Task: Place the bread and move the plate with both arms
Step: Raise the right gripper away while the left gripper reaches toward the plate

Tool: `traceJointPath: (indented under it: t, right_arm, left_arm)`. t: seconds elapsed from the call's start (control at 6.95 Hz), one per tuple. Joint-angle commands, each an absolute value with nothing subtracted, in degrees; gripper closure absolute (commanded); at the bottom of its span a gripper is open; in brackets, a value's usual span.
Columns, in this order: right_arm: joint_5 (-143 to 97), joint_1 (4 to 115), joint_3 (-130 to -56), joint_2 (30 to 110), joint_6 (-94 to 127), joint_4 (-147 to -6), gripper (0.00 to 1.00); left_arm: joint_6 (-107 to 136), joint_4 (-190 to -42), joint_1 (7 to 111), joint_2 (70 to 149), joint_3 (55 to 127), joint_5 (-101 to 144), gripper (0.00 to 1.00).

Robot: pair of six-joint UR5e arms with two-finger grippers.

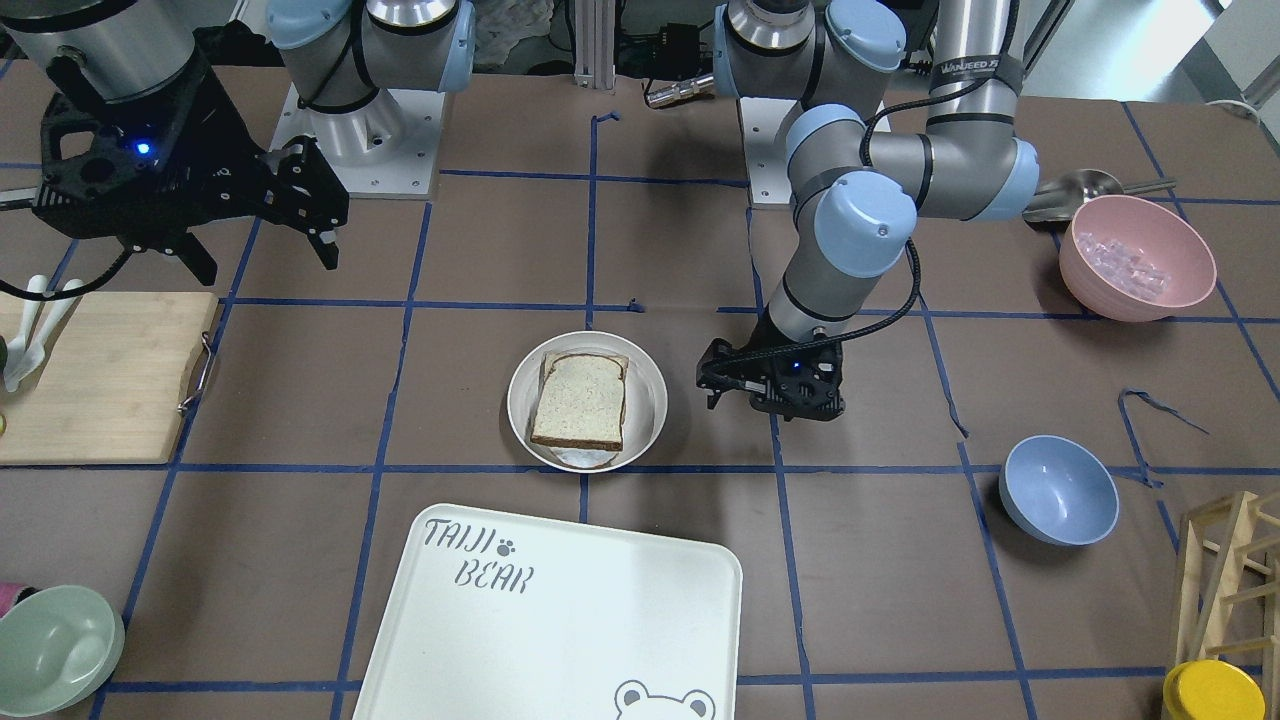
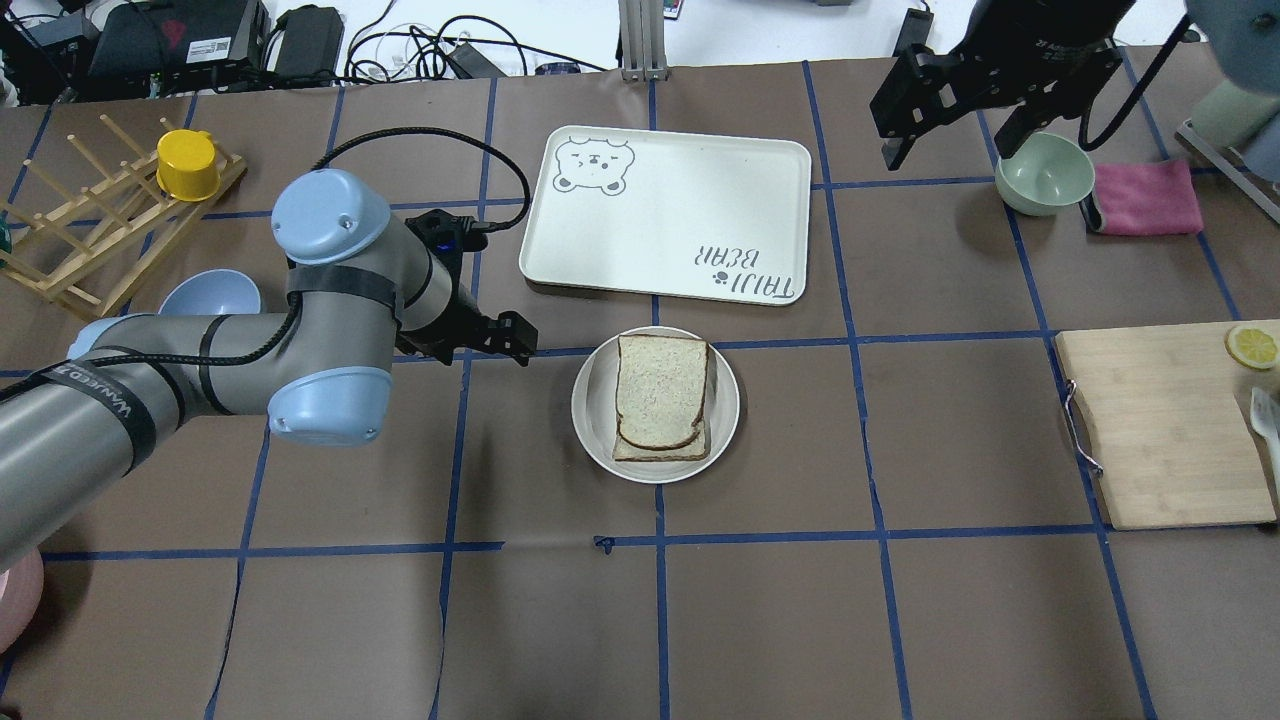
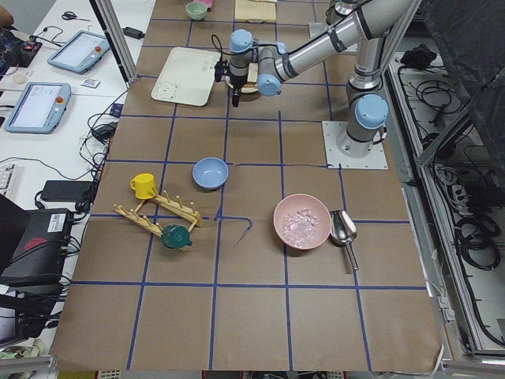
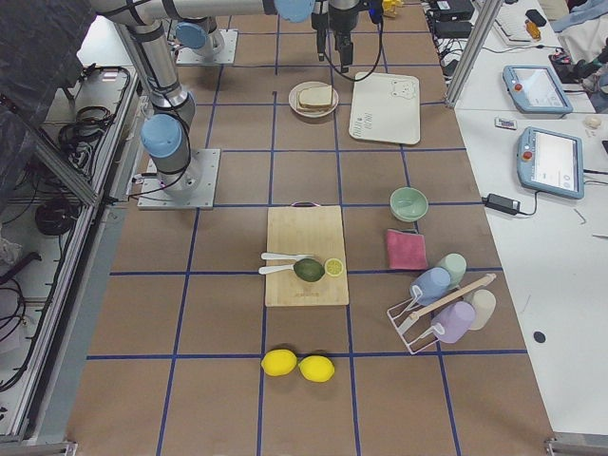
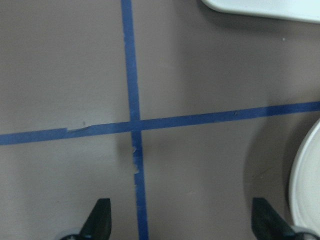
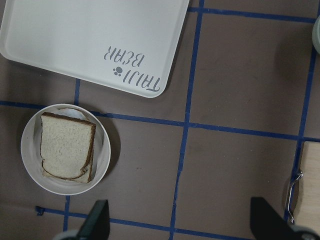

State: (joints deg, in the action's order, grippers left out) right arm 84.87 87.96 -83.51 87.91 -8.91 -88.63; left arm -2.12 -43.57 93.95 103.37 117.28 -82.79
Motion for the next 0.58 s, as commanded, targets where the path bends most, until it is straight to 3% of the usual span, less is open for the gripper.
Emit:
traceJointPath:
  t: [0.0,0.43]
  right_arm:
    - [84.81,87.98,-84.11,88.33,-8.79,-86.40,0.00]
    - [84.81,87.98,-84.64,88.33,-8.79,-86.75,0.00]
  left_arm:
    - [0.78,-40.26,98.86,106.16,117.42,-83.23,0.01]
    - [1.05,-40.25,99.67,107.49,117.42,-82.97,0.13]
